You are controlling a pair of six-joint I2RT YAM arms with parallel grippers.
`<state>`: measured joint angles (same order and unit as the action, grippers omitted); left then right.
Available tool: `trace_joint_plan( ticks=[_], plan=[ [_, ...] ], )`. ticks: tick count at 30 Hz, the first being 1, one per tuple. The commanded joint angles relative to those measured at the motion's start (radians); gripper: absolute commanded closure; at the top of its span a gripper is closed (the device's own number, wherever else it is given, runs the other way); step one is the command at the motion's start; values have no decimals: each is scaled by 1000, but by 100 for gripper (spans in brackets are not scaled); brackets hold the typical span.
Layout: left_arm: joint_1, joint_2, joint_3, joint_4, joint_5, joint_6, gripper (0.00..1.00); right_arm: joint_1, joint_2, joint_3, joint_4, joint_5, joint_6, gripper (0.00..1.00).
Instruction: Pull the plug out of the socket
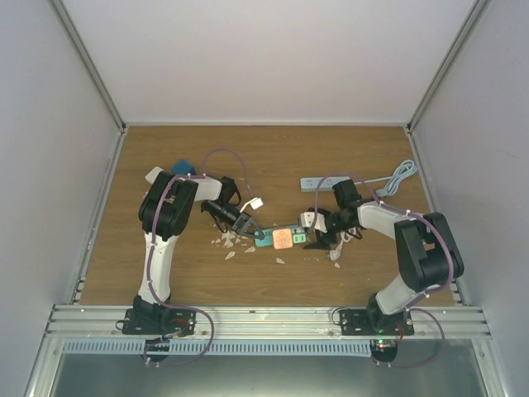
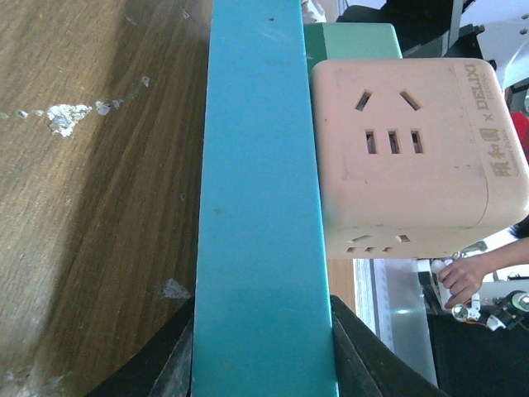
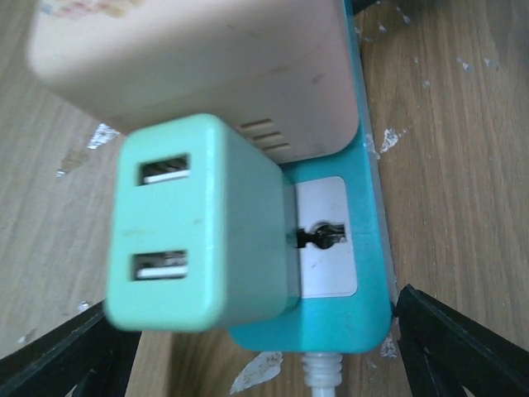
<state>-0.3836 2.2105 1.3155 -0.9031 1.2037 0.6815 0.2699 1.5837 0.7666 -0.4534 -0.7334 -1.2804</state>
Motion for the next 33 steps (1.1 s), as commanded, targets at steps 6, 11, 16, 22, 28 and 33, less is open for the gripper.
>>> trace_joint_plan(
  ticks=[6, 11, 16, 22, 28, 33],
  plan=[
    [12, 53, 37, -79, -44, 5, 78, 39, 93, 63, 20, 11, 68, 30],
    [49, 11, 37, -57, -49, -23, 58, 46, 118, 85, -14, -14, 72, 47],
    [99, -96, 7, 44, -99, -99, 44, 52, 140, 106, -28, -32, 80, 49],
    [148, -291, -101, 256, -226, -197, 36, 95, 175, 137, -23, -45, 135, 49],
    [152, -502, -254, 430, -341, -175, 31, 173, 230, 184, -5, -19, 272, 50],
    [154, -615, -262, 460, -386, -98, 30, 189, 281, 249, -25, 11, 357, 50]
  ],
)
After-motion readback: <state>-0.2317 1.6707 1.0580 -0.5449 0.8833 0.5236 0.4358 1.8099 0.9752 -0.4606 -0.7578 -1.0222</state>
